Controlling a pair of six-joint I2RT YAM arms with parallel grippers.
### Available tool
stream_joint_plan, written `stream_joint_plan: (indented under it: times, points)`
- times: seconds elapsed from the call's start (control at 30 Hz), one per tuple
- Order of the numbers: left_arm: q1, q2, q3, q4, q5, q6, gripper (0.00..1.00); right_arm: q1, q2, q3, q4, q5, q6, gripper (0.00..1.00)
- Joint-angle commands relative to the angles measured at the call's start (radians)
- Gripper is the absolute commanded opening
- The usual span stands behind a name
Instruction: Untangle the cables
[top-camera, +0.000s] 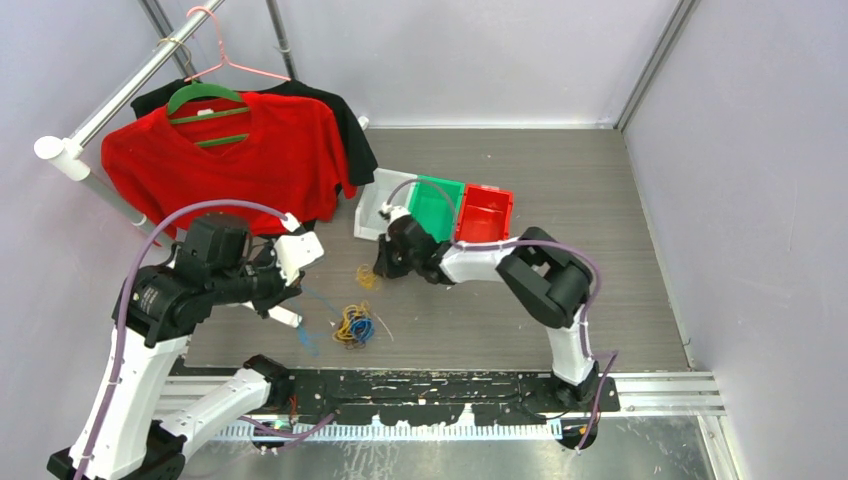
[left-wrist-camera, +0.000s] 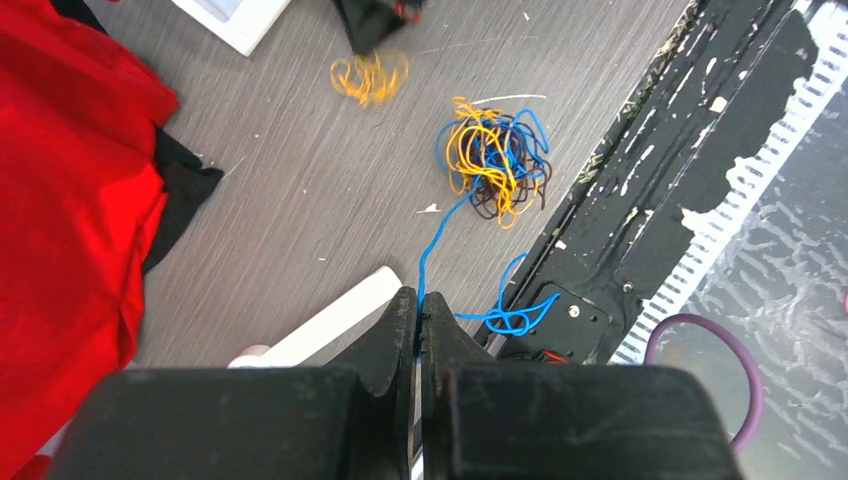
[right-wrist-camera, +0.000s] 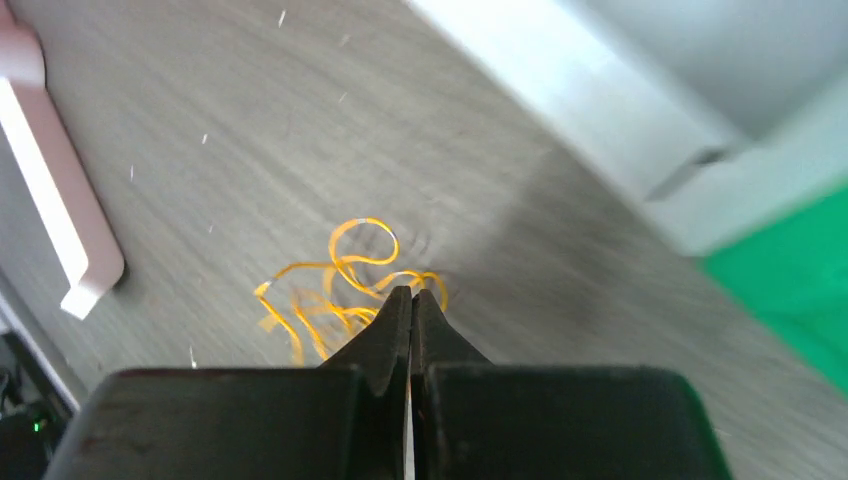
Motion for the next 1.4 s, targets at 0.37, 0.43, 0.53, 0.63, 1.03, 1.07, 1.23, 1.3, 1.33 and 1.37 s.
stream_joint_plan:
  times: [0.37,0.43,0.53,0.63,1.03,1.07,1.23,1.3,1.33,1.37]
  points:
    - [0.004,-0.021,-0.054,0.099,-0.087,0.059,0.0,0.005,-0.28,-0.097,-0.046,0.26,-0.033,0.01]
    - [0.005,-0.02,-0.075,0.117,-0.084,0.055,0.0,0.005,-0.309,-0.123,-0.046,0.258,-0.037,0.03]
    - [0.005,-0.015,-0.103,0.127,-0.087,0.056,0.0,0.008,-0.306,-0.125,-0.063,0.241,-0.037,0.51]
    - [0.005,-0.016,-0.124,0.144,-0.085,0.047,0.0,0.015,-0.263,-0.101,-0.056,0.239,-0.029,0.62]
    - [0.003,0.028,-0.139,0.274,-0.053,-0.046,0.0,-0.01,-0.178,-0.04,-0.039,0.186,-0.014,0.03]
    - [0.003,0.045,-0.129,0.289,-0.039,-0.063,0.0,-0.023,-0.206,-0.058,-0.034,0.186,-0.01,0.01]
    - [-0.005,0.132,-0.046,0.337,0.044,-0.154,0.0,-0.102,-0.418,-0.166,0.025,0.124,-0.008,0.01]
    - [-0.02,0.158,-0.023,0.354,0.054,-0.179,0.0,-0.127,-0.498,-0.186,0.012,0.088,-0.023,0.01]
    - [-0.031,0.171,-0.017,0.359,0.056,-0.191,0.0,-0.142,-0.536,-0.196,0.004,0.06,-0.029,0.01]
    - [-0.043,0.183,-0.014,0.367,0.056,-0.202,0.0,-0.153,-0.576,-0.201,-0.007,0.035,-0.039,0.01]
